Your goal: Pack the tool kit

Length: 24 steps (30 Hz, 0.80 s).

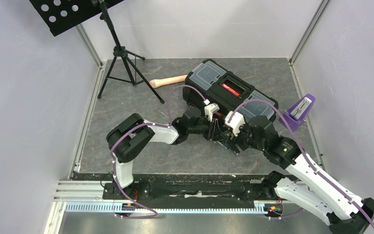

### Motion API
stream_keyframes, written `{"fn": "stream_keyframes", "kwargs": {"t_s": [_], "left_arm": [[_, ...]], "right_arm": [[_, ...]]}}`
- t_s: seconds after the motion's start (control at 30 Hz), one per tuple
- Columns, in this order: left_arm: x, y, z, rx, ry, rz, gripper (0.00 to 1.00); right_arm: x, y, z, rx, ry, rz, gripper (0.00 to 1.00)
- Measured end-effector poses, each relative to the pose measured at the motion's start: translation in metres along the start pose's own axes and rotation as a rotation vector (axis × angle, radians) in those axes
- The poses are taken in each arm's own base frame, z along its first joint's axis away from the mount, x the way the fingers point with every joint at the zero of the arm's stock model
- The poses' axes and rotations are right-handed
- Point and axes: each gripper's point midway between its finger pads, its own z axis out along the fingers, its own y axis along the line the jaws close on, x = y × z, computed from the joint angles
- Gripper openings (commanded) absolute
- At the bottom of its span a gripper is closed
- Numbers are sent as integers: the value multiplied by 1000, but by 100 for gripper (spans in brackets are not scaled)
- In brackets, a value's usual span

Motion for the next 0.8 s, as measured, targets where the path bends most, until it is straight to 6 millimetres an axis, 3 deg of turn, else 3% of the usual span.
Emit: {"fn": "stream_keyframes", "kwargs": {"t_s": [0.43,0.8], "left_arm": [[0,-15,-1,-63,172,-139,31],[-7,-21,0,-65,190,-170,28]], "right_arm": [[17,21,9,-73,71,-72,52],[33,34,24,-55,180,-130,50]]}}
